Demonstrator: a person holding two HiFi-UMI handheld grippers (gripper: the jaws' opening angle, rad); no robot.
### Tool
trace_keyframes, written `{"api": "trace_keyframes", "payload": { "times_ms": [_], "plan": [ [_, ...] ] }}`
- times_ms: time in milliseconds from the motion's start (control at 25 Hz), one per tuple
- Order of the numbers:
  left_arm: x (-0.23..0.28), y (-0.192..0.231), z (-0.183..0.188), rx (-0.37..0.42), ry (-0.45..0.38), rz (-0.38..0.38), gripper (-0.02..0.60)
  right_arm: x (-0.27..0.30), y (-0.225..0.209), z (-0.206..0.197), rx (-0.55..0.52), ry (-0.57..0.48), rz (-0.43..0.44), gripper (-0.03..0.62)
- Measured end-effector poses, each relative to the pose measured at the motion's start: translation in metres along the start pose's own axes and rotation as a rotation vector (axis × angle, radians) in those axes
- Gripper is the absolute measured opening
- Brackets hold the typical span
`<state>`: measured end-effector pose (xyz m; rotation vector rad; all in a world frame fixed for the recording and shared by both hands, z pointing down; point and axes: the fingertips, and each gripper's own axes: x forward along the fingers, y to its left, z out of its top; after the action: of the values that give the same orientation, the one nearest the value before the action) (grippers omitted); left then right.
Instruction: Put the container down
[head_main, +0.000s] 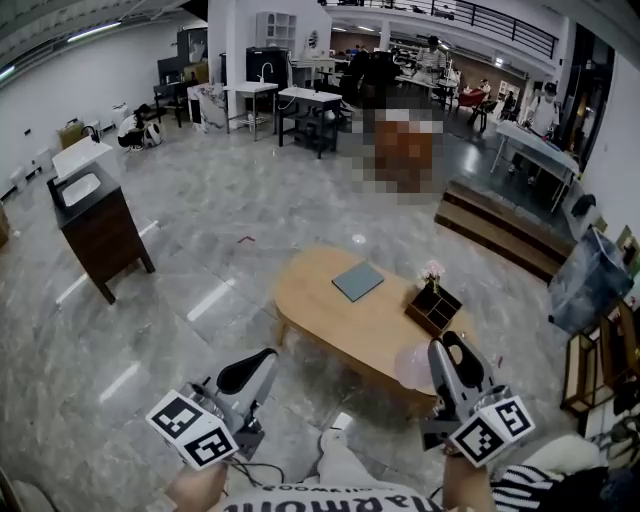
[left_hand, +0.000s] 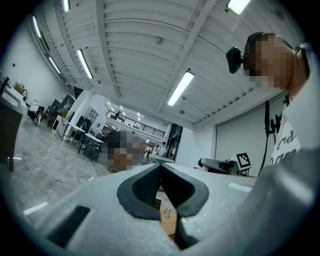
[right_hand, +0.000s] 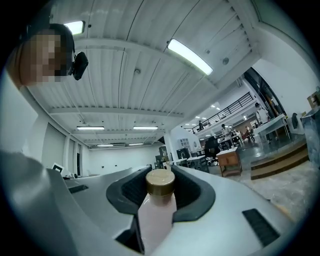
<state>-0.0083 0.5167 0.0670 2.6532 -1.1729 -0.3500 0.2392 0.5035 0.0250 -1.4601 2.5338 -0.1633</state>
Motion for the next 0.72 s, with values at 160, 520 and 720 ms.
{"api": "trace_keyframes", "payload": {
  "times_ms": [160, 520, 720],
  "plan": [
    [0.022, 0.017, 0.006, 0.019, -0.007, -0.003, 0.014, 0.028, -0.016, -0.003, 0.002, -0.007, 0.006, 0.127],
    [0.095, 0.067, 0.029, 0.047, -0.044, 0.025, 0.014, 0.118, -0.062, 0.011, -0.024, -0.013, 0.080, 0.127],
    [0.150, 0.094, 0.041, 0.049, -0.084, 0.038, 0.015, 0.172, -0.102, 0.024, -0.047, -0.022, 0.122, 0.127]
  ]
}}
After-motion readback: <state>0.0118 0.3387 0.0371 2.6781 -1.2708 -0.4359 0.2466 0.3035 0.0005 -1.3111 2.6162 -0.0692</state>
